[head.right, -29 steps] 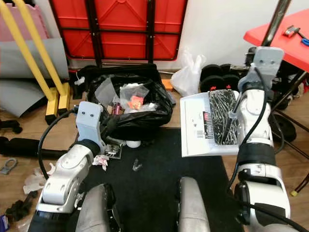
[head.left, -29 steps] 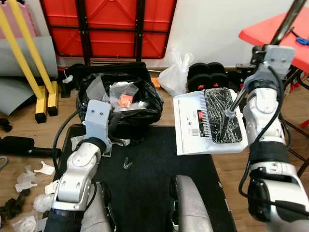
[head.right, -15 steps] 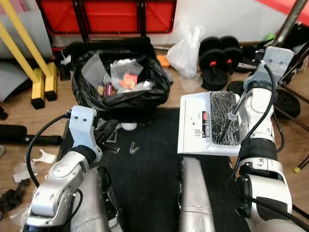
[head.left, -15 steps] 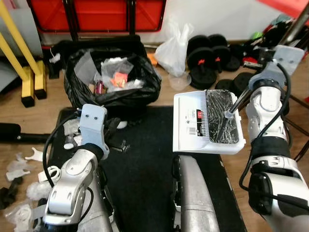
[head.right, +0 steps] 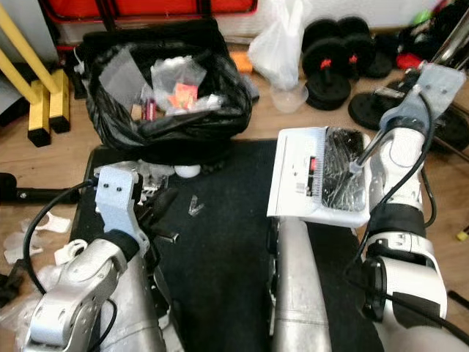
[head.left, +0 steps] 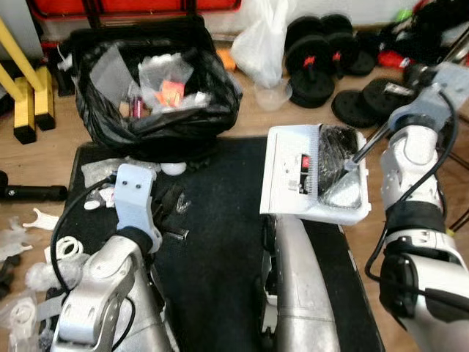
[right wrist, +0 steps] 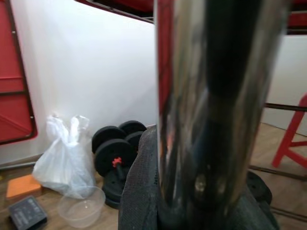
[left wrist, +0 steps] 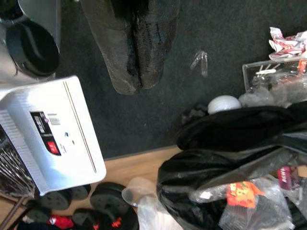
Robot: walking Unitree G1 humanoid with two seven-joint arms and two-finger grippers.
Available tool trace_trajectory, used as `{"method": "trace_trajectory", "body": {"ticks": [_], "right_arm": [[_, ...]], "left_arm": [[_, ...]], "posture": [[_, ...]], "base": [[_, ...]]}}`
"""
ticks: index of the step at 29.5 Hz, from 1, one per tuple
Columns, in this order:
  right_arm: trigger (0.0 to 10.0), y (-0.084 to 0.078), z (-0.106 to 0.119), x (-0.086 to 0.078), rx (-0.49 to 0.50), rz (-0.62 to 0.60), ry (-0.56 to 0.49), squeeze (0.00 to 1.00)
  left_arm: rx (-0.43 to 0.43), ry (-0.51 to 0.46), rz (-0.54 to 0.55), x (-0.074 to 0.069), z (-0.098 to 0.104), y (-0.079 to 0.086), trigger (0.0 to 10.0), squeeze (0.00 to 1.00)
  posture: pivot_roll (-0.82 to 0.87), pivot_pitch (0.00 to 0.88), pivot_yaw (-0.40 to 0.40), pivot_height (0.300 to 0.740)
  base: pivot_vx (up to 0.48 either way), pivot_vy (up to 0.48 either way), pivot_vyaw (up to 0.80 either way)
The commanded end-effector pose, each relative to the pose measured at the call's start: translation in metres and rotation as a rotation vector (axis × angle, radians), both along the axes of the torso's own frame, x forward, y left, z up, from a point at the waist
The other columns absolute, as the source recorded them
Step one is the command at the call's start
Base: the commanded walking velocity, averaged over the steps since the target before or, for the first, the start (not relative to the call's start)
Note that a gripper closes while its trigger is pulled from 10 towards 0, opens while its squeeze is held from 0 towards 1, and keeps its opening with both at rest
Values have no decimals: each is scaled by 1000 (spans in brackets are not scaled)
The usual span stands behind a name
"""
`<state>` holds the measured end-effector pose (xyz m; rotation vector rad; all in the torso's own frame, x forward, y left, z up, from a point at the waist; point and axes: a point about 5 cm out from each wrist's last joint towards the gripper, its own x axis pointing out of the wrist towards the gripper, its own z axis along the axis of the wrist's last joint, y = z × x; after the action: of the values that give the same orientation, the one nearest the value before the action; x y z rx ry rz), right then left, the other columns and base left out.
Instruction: Sweep floor
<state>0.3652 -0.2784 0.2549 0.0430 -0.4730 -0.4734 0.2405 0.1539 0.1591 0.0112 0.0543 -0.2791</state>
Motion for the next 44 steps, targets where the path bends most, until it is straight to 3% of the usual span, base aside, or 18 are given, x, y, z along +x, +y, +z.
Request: {"method": "trace_trajectory", "body": {"ticks": [1, 8, 16, 19, 21, 26, 35, 37, 42, 44], "right_arm": [[10000, -8, 13, -4, -27, -36, -64, 0], [10000, -16, 23, -6, -76, -109, -82, 0], [10000, -34, 45, -11, -22, -179, -163, 0], [10000, -21, 43, -3, 5, -94, -164, 0], [10000, -21, 43, -3, 5, -94, -164, 0], [10000, 5, 30, 13, 69, 38, -114, 0], [10000, 22, 22, 25, 140, 116, -69, 0], [10000, 43, 19, 34, 126, 196, -36, 0], [10000, 55, 17, 38, 120, 238, -18, 0], [10000, 68, 14, 42, 116, 285, -5, 0]], "left_arm": [[-6, 26, -96, -8, -2, -3, 10000, 0], [-3, 41, -96, -13, 0, -2, 10000, 0], [-5, 52, -98, -17, 1, -1, 10000, 0], [-6, 58, -97, -18, 2, -2, 10000, 0], [-6, 58, -97, -18, 2, -2, 10000, 0], [-5, 62, -97, -20, 3, -2, 10000, 0], [-3, 67, -96, -20, 4, -2, 10000, 0], [-2, 71, -95, -21, 4, -2, 10000, 0], [-1, 73, -94, -22, 5, -2, 10000, 0], [-1, 74, -93, -22, 5, -2, 10000, 0]], "posture": [[-23, 358, -69, 410], [-18, 376, -66, 390], [-20, 390, -70, 370], [-22, 396, -72, 355], [-22, 396, -72, 355], [-17, 401, -72, 340], [-14, 405, -76, 325], [-14, 406, -76, 315], [-14, 410, -77, 305], [-14, 414, -78, 300]], "base": [[0, 0, 0], [0, 0, 0], [0, 0, 0], [0, 0, 0], [0, 0, 0], [0, 0, 0], [0, 0, 0], [0, 0, 0], [0, 0, 0], [0, 0, 0]]}}
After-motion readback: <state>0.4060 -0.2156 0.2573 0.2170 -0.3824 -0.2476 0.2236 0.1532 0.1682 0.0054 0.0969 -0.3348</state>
